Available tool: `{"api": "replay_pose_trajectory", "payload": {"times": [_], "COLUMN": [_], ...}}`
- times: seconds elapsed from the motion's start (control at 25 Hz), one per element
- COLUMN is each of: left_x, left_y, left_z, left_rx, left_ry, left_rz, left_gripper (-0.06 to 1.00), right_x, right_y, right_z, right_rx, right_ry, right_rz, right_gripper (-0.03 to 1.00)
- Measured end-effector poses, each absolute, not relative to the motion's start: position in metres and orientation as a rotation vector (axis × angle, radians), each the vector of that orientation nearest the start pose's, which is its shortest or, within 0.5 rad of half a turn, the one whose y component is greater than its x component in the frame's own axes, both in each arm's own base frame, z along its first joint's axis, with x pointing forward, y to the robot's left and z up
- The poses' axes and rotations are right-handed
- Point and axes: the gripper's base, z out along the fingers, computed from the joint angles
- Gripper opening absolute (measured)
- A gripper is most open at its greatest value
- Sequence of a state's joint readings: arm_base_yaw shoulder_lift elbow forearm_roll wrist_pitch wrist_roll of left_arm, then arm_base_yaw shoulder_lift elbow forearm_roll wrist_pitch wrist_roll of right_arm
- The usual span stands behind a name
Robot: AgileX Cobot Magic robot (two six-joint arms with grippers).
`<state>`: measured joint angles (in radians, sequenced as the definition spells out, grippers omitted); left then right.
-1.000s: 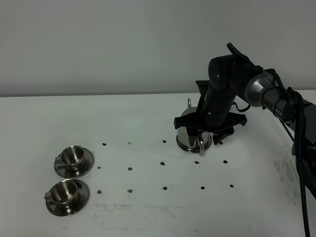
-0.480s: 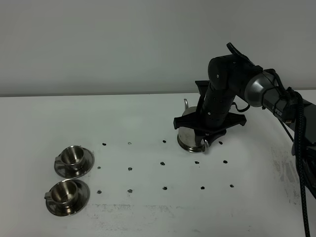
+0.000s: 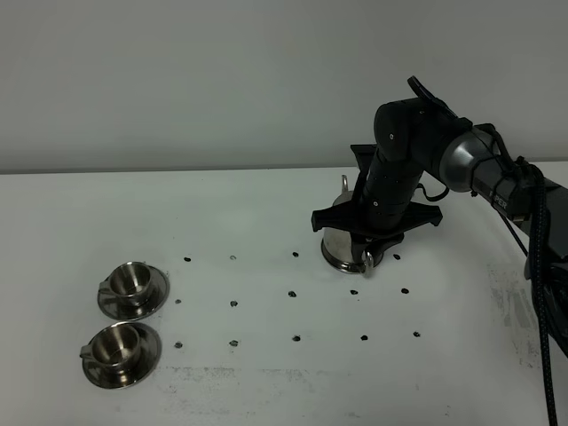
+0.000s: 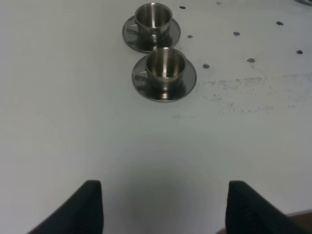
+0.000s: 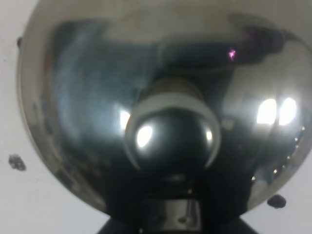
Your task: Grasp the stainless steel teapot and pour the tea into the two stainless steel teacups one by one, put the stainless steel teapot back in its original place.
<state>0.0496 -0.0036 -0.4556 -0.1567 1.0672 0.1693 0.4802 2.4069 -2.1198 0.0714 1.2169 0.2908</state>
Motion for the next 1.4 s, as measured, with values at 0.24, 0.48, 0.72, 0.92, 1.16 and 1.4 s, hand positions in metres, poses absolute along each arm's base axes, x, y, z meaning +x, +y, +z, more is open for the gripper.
{"api": "replay_pose_trajectory", "payload": {"times": [0.24, 0.48, 0.72, 0.92, 1.16, 1.4], "left_x": [-0.001, -0.001, -0.001, -0.001, -0.001, -0.001], "left_y": [-0.012, -0.012, -0.012, -0.012, -0.012, -0.012], "left_z": [0.265, 0.265, 0.265, 0.265, 0.265, 0.265], "left_rx": [0.129, 0.129, 0.129, 0.129, 0.129, 0.129], "left_ry": [2.078, 2.078, 2.078, 2.078, 2.078, 2.078], "left_rz": [-0.056, -0.056, -0.056, -0.056, -0.056, -0.056], "left_gripper": [0.54, 0.54, 0.54, 0.54, 0.54, 0.54], "right_x": [0.440, 0.441, 0.441, 0.441, 0.442, 0.448], "right_y": [0.236, 0.235, 0.235, 0.234, 0.234, 0.238], "right_z": [0.166, 0.166, 0.166, 0.166, 0.167, 0.179], "right_rx": [-0.270, -0.288, -0.304, -0.310, -0.314, -0.330], "right_ry": [3.006, 3.002, 2.998, 2.995, 2.990, 2.947], "right_rz": [0.182, 0.167, 0.155, 0.145, 0.145, 0.167], "right_gripper": [0.18, 0.18, 0.18, 0.18, 0.18, 0.18]}}
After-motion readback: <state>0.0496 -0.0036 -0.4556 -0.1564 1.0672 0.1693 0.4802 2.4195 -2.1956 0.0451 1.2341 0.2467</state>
